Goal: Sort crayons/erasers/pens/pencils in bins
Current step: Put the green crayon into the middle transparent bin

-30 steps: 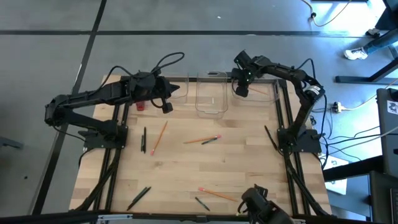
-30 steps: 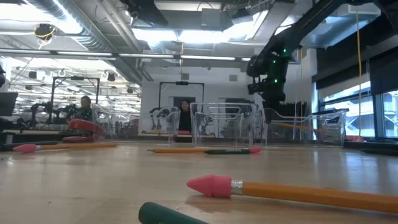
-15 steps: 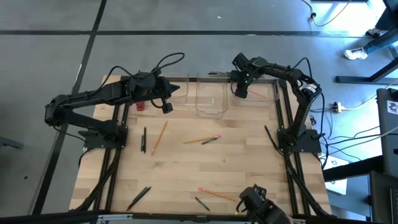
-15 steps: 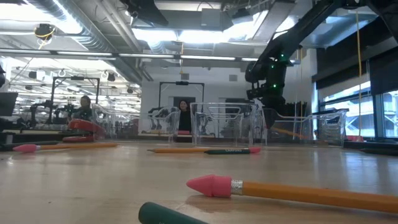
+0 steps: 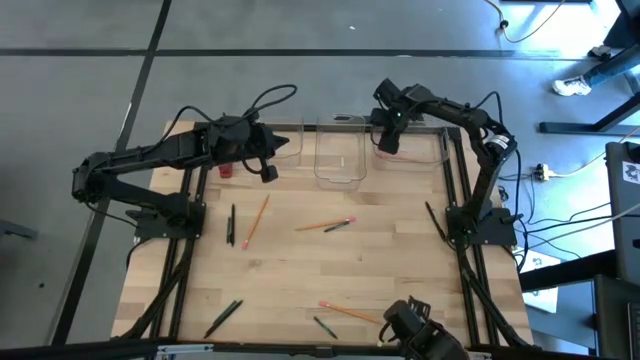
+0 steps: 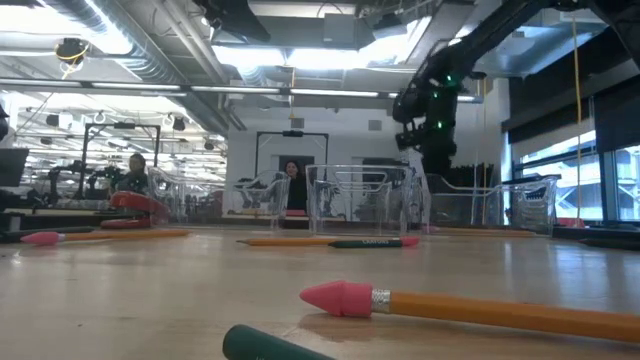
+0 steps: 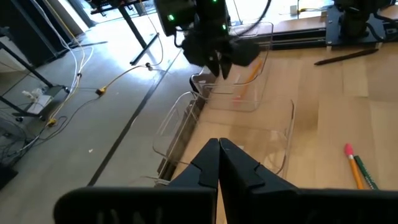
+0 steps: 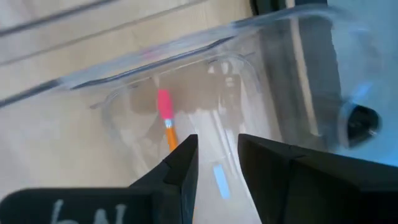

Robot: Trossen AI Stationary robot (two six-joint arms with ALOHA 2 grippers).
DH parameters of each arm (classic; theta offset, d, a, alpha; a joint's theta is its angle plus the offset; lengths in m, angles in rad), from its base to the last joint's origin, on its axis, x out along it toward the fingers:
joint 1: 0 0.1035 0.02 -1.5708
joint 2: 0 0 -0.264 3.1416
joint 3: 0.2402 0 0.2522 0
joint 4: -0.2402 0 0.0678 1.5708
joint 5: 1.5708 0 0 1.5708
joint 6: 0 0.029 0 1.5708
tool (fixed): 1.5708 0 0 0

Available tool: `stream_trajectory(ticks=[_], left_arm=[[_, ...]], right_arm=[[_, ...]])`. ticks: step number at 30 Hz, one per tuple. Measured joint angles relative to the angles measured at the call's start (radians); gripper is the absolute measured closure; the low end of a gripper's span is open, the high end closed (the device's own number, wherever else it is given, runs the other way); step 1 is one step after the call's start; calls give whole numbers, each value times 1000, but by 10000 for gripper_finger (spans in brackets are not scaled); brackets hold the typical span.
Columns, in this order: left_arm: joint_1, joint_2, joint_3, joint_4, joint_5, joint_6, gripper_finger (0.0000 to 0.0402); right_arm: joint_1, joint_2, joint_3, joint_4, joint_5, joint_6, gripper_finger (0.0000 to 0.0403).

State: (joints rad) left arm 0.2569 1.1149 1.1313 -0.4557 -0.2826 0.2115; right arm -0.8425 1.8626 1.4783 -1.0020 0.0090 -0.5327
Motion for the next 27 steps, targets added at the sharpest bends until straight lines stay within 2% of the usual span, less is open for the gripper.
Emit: stream_trajectory(ticks=[6, 12, 21, 27], left_arm=[[-5, 0, 0, 0, 13, 0, 401], [-11, 0, 0, -11, 15, -43, 401], [-14, -13, -1, -260, 15, -261, 401], [-40, -10, -1, -467, 40, -419, 401]], right_arm=[[53, -22, 200, -200, -8, 27, 286], [214, -80, 328, -344, -45, 26, 286], [524, -125, 340, -338, -69, 55, 286], [647, -122, 311, -229, -224, 80, 286]])
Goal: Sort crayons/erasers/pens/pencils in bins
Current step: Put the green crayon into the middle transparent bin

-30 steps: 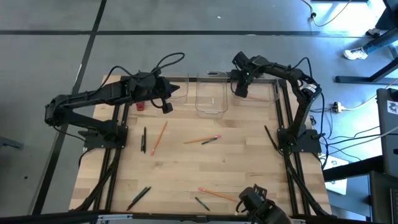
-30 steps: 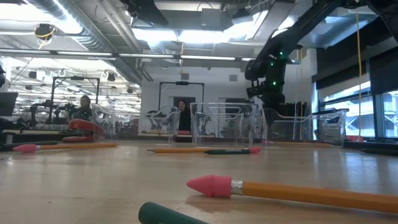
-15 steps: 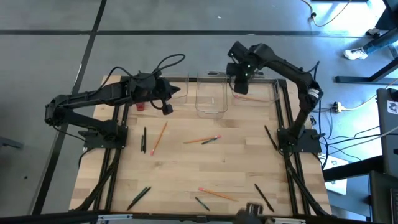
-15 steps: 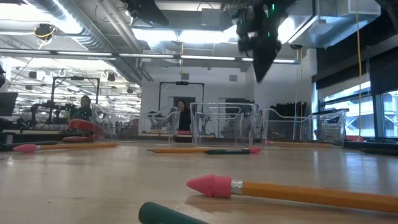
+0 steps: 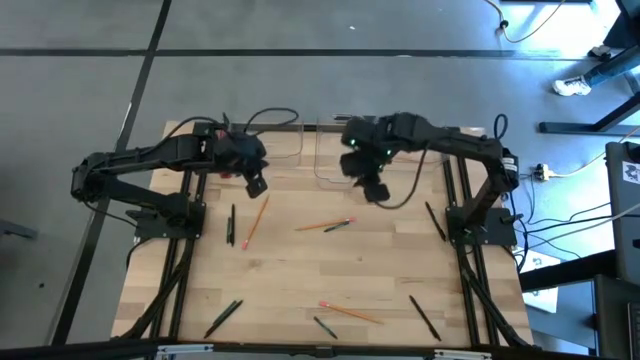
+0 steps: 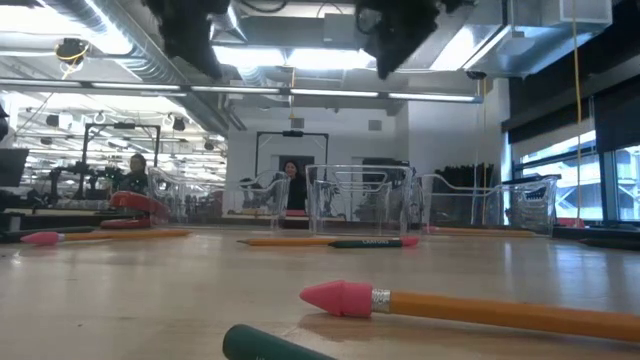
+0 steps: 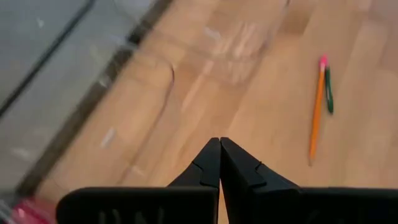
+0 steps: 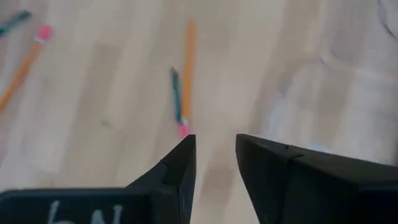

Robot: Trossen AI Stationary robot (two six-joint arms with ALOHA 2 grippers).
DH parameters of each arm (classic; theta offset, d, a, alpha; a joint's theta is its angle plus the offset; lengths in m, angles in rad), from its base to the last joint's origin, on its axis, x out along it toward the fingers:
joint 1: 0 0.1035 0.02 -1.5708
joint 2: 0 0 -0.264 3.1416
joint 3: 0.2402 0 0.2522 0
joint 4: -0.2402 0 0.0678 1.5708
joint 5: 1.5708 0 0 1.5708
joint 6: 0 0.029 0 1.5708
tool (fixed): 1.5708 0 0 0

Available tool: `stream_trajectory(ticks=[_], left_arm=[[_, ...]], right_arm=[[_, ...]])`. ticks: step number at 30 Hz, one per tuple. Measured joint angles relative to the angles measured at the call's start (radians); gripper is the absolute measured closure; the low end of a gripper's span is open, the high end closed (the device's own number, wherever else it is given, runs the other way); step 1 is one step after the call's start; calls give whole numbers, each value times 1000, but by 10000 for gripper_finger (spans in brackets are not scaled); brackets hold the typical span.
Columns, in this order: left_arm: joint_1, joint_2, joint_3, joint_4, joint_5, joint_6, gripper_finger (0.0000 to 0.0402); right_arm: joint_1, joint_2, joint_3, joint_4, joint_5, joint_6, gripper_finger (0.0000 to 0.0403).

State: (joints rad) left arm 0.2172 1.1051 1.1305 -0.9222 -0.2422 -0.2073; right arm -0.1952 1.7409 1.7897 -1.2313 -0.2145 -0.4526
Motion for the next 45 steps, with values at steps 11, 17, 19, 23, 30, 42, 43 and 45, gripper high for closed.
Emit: stream_trajectory(ticks=[11, 17, 19, 23, 30, 42, 43, 45], left_arm=[[-58, 1, 0, -21, 96, -23, 401], [-76, 1, 0, -62, 95, -25, 401], [-81, 1, 0, -90, 95, -43, 401], [-92, 1, 0, -138, 95, -106, 401], [-139, 1, 0, -194, 95, -154, 401], [-187, 1, 0, -192, 95, -185, 401], [-189, 1, 0, -191, 95, -185, 401], [-194, 1, 0, -191, 95, -185, 401]], right_arm=[[95, 0, -226, 313, -4, 2, 286], [122, 1, -368, 450, -4, 3, 286], [134, 1, -405, 495, -4, 3, 286], [160, 1, -470, 572, -5, 3, 286], [197, 1, -552, 704, -4, 23, 286], [221, 1, -622, 775, 10, 119, 286], [224, 1, -640, 803, 10, 120, 286], [229, 1, -675, 870, 11, 125, 286]])
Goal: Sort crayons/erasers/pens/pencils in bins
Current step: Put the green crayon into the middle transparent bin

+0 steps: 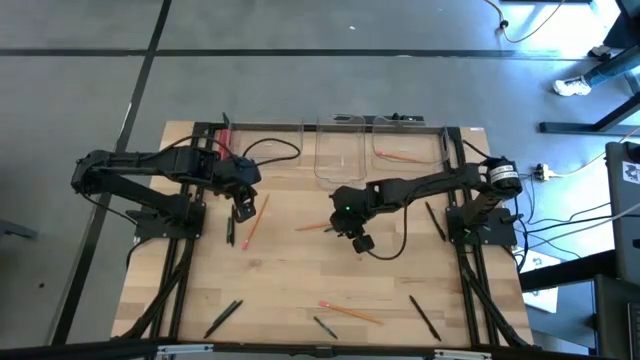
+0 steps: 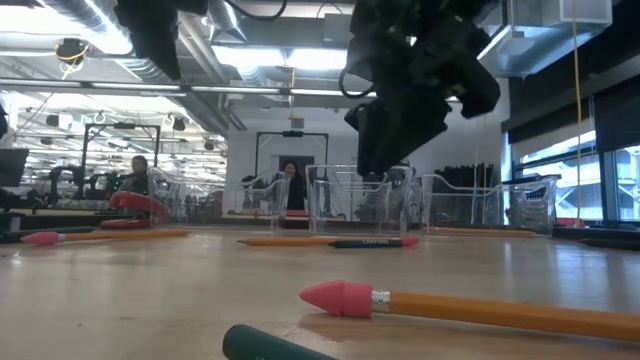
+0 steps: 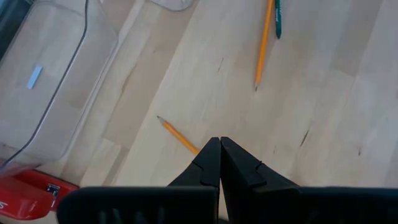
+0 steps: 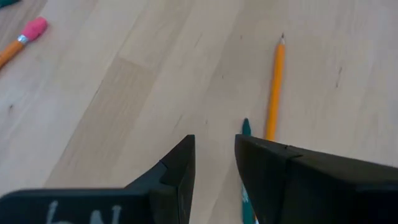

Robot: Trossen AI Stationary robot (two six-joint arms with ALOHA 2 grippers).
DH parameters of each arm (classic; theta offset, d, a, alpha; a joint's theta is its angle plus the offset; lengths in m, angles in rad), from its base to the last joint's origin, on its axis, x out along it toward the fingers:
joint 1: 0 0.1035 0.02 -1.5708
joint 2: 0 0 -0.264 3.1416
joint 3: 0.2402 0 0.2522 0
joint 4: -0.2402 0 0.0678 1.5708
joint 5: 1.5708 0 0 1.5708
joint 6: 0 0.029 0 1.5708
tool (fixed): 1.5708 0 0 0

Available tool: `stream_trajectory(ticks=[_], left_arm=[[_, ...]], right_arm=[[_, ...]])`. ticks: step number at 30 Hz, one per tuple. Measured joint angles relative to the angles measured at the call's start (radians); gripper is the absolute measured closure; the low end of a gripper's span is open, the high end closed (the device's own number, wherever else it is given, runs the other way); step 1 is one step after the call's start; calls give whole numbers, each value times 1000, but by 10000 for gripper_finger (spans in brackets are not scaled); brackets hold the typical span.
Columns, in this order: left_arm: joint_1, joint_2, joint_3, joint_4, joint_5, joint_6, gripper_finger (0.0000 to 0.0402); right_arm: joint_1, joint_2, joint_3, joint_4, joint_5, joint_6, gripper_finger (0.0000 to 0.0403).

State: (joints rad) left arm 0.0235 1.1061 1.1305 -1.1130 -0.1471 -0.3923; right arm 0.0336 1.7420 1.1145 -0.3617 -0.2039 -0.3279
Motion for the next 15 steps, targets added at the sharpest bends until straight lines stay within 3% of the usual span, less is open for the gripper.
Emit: stream_trajectory(ticks=[5, 15], left_arm=[[-6, 0, 0, 6, 0, -1, 401], [-6, 0, 0, 7, 0, -1, 401]], right_arm=[[4, 0, -79, 110, 82, -2, 286], [-2, 0, -175, 199, 134, -8, 286]])
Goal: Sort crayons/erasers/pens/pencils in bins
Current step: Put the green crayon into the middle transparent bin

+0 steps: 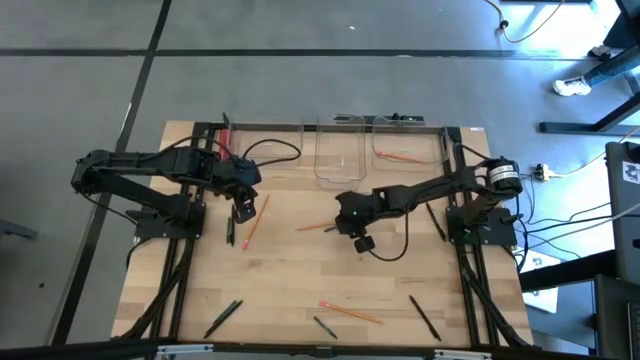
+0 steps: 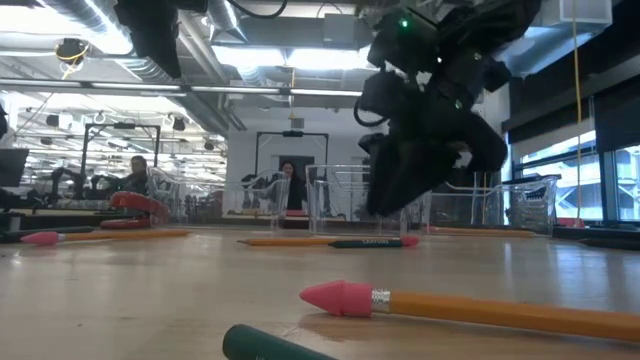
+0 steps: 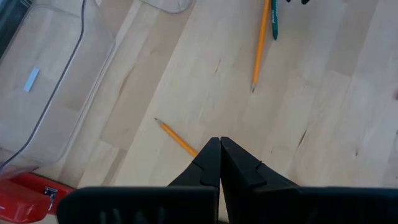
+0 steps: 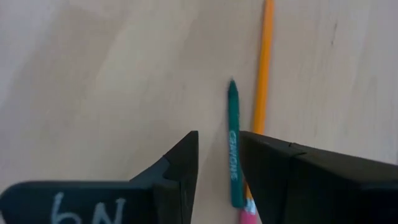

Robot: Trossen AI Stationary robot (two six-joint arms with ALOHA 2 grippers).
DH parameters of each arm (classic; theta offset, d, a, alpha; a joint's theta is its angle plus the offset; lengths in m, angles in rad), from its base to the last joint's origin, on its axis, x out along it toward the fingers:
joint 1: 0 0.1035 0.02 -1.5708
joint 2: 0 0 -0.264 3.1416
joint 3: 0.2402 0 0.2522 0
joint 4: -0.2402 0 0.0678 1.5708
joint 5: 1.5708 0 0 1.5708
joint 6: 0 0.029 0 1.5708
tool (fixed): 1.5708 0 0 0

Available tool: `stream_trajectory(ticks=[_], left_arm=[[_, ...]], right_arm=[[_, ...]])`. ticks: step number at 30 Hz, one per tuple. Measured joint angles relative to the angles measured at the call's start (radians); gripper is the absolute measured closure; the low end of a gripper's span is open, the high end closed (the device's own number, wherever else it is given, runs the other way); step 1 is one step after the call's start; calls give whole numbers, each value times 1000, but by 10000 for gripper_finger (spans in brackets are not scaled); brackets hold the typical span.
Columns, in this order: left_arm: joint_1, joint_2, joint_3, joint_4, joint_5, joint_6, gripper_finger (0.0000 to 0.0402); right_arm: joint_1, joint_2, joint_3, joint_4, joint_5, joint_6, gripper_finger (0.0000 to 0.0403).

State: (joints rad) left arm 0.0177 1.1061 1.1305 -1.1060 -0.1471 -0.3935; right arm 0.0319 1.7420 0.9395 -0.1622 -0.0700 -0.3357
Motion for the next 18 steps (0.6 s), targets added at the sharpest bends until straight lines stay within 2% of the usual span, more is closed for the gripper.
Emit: stream_trajectory(ticks=[18], left_arm=[[0, 0, 0, 8, -25, 2, 401]], right_arm=[[-3, 117, -29, 196, -18, -62, 286]])
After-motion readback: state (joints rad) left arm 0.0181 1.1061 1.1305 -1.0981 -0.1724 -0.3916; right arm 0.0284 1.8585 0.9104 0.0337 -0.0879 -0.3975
